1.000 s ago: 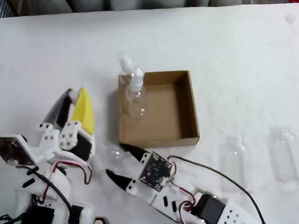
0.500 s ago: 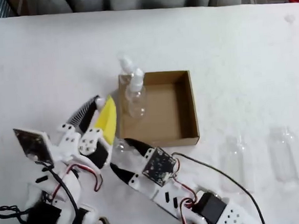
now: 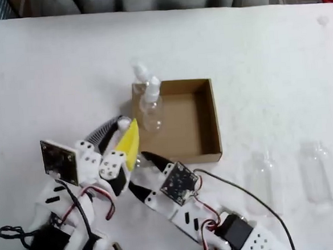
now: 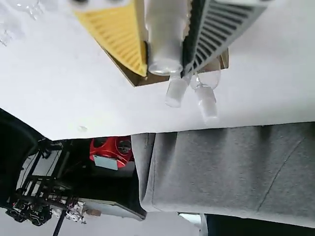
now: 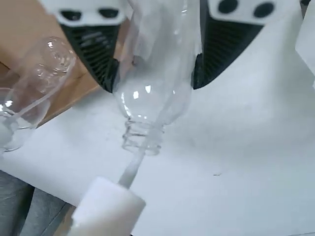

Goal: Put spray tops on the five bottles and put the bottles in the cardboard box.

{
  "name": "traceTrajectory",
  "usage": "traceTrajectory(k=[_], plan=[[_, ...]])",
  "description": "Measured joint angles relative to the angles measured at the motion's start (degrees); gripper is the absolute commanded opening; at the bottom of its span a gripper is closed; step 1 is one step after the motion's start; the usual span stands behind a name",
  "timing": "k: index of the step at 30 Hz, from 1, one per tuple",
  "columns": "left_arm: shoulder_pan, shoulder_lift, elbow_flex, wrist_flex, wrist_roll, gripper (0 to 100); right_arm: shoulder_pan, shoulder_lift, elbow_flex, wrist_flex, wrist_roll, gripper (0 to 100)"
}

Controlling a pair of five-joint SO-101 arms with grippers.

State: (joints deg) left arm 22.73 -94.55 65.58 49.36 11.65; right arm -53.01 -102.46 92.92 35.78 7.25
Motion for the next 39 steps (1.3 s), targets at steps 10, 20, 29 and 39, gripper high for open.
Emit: traceTrajectory(k=[10,20,29,39], plan=[[0.53,0.0,0.0,0.09,0.0,2,0.0,0.0,-0.62,0.0,-3.96,1.6],[0.88,-9.76,6.59,-3.52,0.0,22,0.18,0.0,-0.88,0.0,-4.75,1.6],[1.58,-9.76,7.47,-2.2,0.0,27,4.66,0.0,-0.88,0.0,-4.75,1.6],[1.49,-9.85,3.96,2.9,0.0,27,5.01,0.0,-2.29,0.0,-4.75,1.6]])
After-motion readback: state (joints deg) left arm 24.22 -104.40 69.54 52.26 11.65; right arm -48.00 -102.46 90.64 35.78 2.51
